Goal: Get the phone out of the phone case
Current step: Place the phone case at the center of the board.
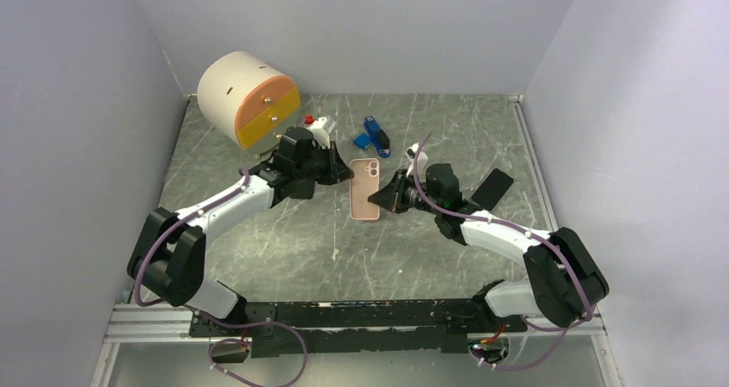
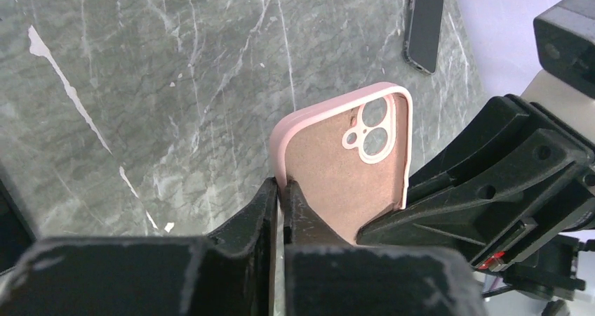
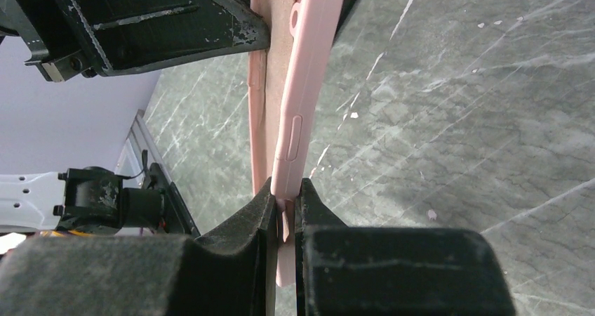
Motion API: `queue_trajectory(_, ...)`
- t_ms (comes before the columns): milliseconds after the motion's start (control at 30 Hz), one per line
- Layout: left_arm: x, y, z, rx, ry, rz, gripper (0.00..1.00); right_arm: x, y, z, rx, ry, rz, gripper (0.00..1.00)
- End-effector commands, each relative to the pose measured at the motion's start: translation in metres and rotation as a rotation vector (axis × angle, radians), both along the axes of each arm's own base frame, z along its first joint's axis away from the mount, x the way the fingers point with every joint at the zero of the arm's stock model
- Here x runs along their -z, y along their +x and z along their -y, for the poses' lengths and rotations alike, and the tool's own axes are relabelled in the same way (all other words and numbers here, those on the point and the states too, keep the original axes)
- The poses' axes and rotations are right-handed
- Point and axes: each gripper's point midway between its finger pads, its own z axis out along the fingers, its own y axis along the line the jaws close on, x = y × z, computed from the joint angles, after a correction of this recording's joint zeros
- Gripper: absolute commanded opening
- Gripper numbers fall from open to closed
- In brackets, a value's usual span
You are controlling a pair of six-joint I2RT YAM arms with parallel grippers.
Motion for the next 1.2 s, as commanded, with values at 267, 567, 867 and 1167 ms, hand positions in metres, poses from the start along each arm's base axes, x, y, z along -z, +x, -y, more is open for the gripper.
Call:
queue_trajectory(267,-0.041,0.008,-0.015,-0.044,0.063,0.114,0.02,-0.045,0.015,-0.003,0.042,0.035,0.131,0.19)
queue_trajectory(567,-0.048,0.026,-0.046,-0.146,0.221,0.156,0.03,-0.042,0.019,0.017,0.125,-0.054,0.148,0.59)
queue_trajectory(867,-0.02,0.059,-0.071,-0.213,0.382,0.03,0.02,-0.046,0.018,0.073,0.347,-0.168,0.265,0.8)
queue_trajectory(1167,0.032,0.092,-0.076,-0.223,0.435,-0.126,0.03,-0.063,0.013,0.124,0.578,-0.158,0.397,0.99)
